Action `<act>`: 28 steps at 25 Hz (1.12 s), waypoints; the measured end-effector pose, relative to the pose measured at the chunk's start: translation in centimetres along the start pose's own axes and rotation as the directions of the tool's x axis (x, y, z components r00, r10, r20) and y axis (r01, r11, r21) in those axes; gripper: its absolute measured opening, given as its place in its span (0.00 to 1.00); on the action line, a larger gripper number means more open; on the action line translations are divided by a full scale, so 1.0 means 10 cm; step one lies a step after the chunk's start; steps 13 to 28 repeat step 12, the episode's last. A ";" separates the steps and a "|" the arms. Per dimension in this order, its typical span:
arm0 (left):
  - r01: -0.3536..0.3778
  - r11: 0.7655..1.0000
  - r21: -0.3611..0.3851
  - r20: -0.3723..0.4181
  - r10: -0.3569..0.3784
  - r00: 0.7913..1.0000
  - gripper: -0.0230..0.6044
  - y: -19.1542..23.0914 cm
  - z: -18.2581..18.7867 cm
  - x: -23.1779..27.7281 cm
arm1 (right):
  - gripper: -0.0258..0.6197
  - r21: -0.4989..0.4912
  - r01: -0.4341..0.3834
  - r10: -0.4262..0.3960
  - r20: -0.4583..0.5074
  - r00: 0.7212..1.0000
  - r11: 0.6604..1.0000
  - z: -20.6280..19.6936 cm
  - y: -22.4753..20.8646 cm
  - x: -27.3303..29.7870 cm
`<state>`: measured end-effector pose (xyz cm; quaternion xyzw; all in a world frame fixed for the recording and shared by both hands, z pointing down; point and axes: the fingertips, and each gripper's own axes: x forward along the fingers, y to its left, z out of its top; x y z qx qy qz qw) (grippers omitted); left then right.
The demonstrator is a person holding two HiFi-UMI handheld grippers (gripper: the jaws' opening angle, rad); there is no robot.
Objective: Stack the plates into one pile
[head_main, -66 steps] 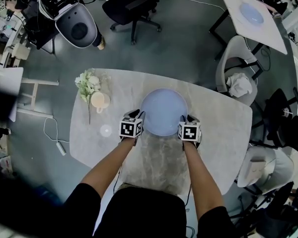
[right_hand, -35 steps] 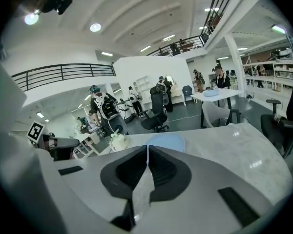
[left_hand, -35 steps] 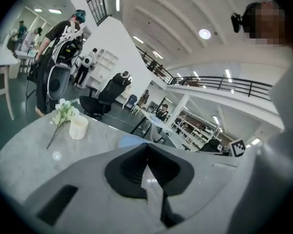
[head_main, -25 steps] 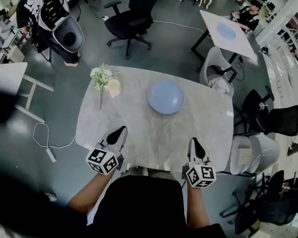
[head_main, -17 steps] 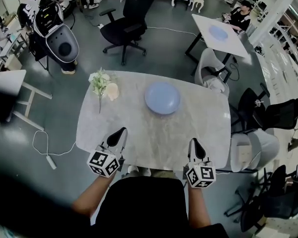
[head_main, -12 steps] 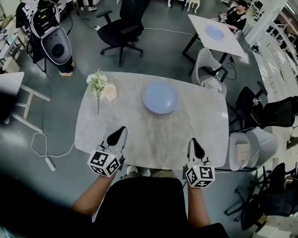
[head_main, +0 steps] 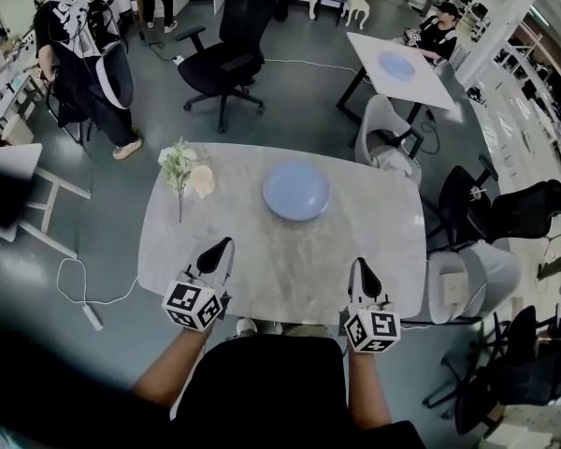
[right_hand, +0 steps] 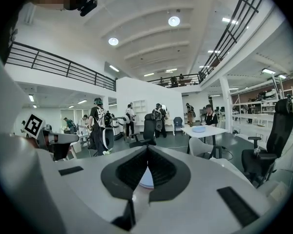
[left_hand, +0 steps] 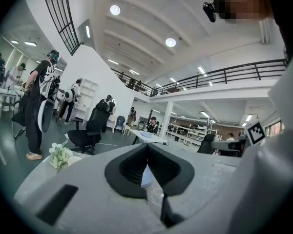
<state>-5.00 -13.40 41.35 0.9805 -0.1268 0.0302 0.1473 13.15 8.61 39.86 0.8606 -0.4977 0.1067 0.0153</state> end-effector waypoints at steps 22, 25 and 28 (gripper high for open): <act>0.020 1.000 0.023 -0.010 -0.020 1.000 0.06 -0.01 0.07 0.12 | 0.06 0.002 0.009 -0.009 0.023 1.000 1.000 0.09 -0.01 0.10; 0.020 1.000 0.023 -0.010 -0.020 1.000 0.06 -0.01 0.07 0.12 | 0.06 0.002 0.009 -0.009 0.023 1.000 1.000 0.09 -0.01 0.10; 0.020 1.000 0.023 -0.010 -0.020 1.000 0.06 -0.01 0.07 0.12 | 0.06 0.002 0.009 -0.009 0.023 1.000 1.000 0.09 -0.01 0.10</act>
